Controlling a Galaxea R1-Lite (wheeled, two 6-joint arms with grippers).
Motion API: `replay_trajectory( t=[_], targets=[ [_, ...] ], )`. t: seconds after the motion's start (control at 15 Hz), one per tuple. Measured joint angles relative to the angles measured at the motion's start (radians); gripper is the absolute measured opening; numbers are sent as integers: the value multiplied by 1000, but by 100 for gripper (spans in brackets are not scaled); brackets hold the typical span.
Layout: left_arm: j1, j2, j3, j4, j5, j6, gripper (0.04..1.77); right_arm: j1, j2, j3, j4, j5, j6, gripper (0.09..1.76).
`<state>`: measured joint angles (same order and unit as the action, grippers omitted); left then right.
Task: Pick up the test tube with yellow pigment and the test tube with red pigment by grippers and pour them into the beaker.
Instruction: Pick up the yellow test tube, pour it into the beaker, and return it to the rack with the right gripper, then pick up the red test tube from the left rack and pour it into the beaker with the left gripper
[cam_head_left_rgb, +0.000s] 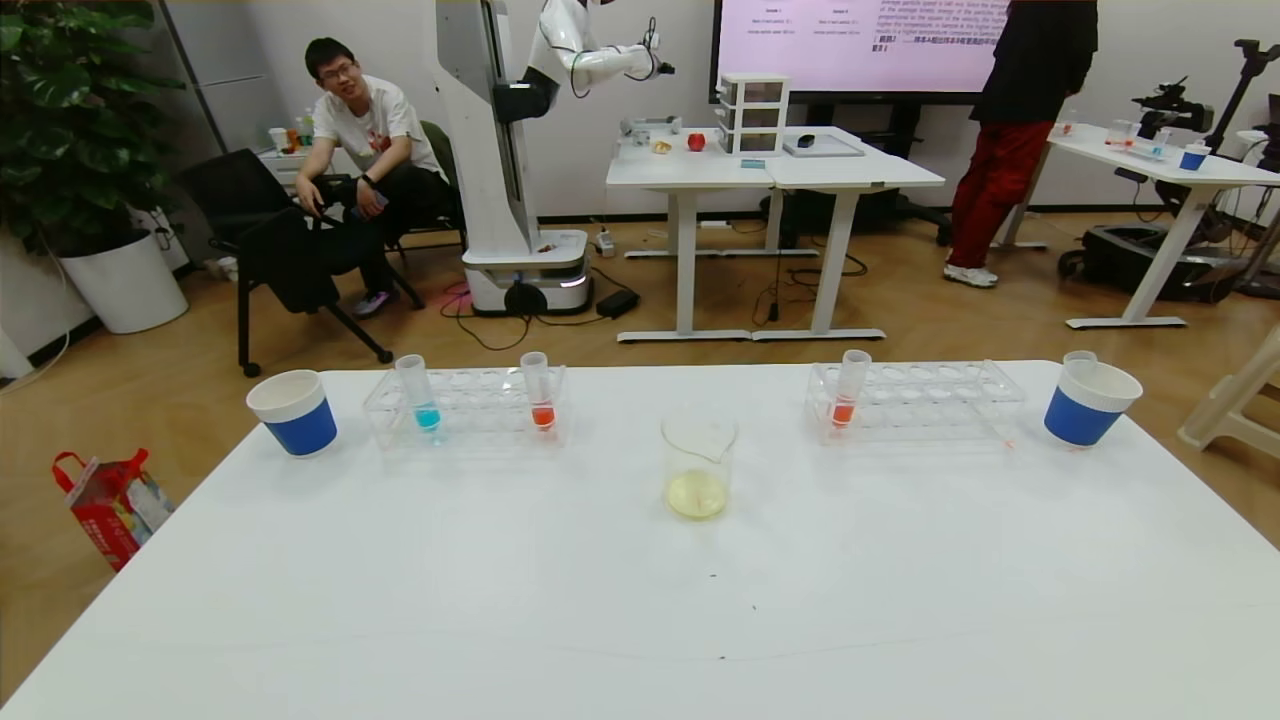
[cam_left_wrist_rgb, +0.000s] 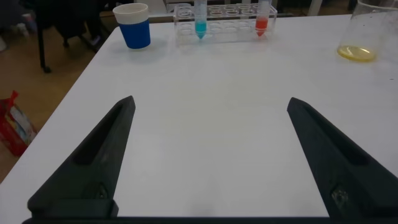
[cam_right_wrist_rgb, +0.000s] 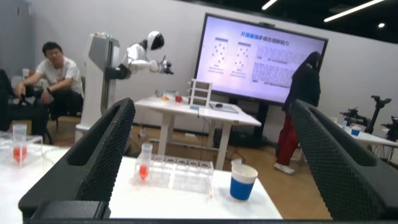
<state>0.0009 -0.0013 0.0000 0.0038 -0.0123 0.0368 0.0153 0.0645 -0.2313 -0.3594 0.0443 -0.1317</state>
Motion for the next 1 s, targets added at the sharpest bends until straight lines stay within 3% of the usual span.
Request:
replay_trajectory(
  t=[0.2,0.53,1.0],
  targets=[
    [0,0,0,0,0,0,171,-3,-48,114,77,3,-6,174],
    [0,0,0,0,0,0,171,-3,-64,225,370,-3,4,174],
    [0,0,0,1,-6,14,171,-4,-65,231,367,-12,58,174]
  ],
)
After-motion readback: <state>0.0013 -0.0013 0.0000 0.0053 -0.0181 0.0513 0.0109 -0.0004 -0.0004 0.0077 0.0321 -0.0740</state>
